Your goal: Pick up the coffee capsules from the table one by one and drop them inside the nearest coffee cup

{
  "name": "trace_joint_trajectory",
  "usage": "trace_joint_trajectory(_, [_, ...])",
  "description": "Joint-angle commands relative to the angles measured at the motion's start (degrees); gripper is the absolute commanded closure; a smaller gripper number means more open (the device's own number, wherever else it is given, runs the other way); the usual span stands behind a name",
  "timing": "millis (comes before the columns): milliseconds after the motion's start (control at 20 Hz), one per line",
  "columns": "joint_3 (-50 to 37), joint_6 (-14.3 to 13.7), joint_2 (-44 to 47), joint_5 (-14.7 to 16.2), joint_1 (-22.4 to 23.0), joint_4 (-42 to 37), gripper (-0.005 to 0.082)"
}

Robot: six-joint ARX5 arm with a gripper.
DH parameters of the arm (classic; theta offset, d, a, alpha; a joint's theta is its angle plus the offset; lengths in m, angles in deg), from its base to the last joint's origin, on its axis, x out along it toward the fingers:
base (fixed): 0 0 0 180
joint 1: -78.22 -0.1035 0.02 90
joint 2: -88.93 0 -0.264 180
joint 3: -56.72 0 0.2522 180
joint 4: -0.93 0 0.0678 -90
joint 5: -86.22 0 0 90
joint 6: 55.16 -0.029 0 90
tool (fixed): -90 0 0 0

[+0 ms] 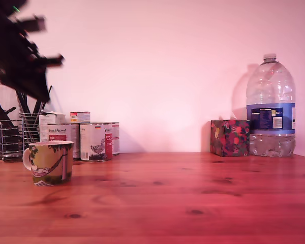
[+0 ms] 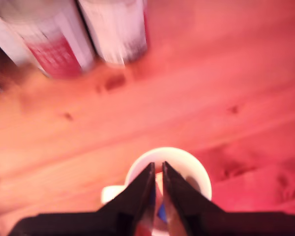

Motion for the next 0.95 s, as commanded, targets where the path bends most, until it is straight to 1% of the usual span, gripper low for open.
trace_joint_trajectory(0, [-3.7,0.4,-3.9,0.7,0.0,-2.5,0.0766])
trace_joint_trajectory(200, [-8.5,1.8,-13.1,1.8,0.0,-1.6,0.0766])
trace_joint_trajectory(250, [-9.8,2.5,-15.1,2.1,0.0,-1.3,0.0766])
trace_joint_trajectory(400, [-11.7,3.1,-19.6,2.1,0.0,1.7,0.0766])
trace_joint_trajectory(500, [-11.7,3.1,-21.4,1.9,0.0,3.0,0.0766])
trace_joint_trajectory(650, [-11.7,3.2,-23.1,1.9,0.0,3.1,0.0766])
trace_joint_trajectory(800, [-11.7,3.1,-23.0,1.9,0.0,2.9,0.0765])
trace_joint_trajectory(900, [-11.7,3.1,-23.0,1.9,0.0,4.2,0.0765])
